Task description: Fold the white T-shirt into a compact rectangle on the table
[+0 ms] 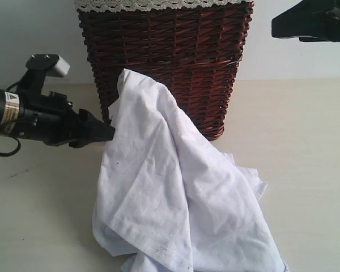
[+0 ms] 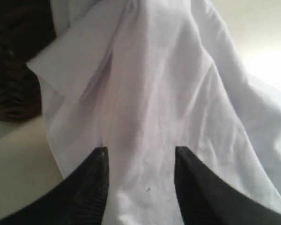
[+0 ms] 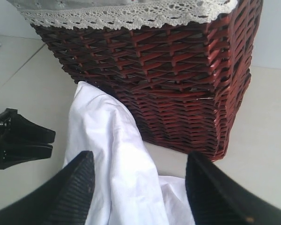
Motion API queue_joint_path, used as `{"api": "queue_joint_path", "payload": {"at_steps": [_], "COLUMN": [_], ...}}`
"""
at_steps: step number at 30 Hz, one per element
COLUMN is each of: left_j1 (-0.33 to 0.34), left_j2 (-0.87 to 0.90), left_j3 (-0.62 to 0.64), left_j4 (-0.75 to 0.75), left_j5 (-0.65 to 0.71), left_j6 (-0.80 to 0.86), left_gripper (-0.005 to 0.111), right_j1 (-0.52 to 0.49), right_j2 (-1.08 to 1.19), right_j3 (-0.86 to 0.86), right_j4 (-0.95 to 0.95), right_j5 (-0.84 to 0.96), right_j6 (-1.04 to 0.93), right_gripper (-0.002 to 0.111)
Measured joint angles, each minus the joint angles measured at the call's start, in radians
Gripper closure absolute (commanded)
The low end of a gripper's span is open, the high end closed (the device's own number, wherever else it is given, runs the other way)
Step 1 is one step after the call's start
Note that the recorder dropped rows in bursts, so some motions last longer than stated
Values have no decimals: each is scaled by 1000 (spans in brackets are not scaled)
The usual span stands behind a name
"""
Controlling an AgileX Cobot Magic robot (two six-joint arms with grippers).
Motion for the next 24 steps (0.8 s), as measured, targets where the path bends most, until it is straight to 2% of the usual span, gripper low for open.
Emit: {"api": "queue_joint_path", "payload": {"at_steps": [3, 5, 8, 10, 11, 13, 15, 20, 24], "left_j1": [11, 7, 5, 5, 5, 3, 3, 3, 28], "left_j2": [11, 64, 143, 173, 186, 219, 246, 277, 223], "left_j3": [-2, -2, -2, -2, -2, -2, -2, -2, -21], "left_j4": [-4, -56, -222, -272, -285, -301, -304, -197, -65], "left_j5": [9, 10, -14, -71, -111, -183, -218, -229, -240], "left_j6": [-12, 40, 181, 222, 239, 269, 283, 260, 79], "left_gripper": [62, 62, 62, 64, 68, 86, 106, 107, 107], "right_j1": [0, 0, 0, 0, 0, 0, 0, 0, 0], "right_j2": [0, 0, 0, 0, 0, 0, 0, 0, 0], "right_j3": [0, 0, 0, 0, 0, 0, 0, 0, 0], "right_j4": [0, 0, 0, 0, 0, 0, 0, 0, 0], "right_j5": [-3, -5, -7, -12, -17, -19, -21, -21, -19], "right_j6": [0, 0, 0, 0, 0, 0, 0, 0, 0], "right_gripper": [52, 52, 52, 52, 52, 52, 52, 52, 52]}}
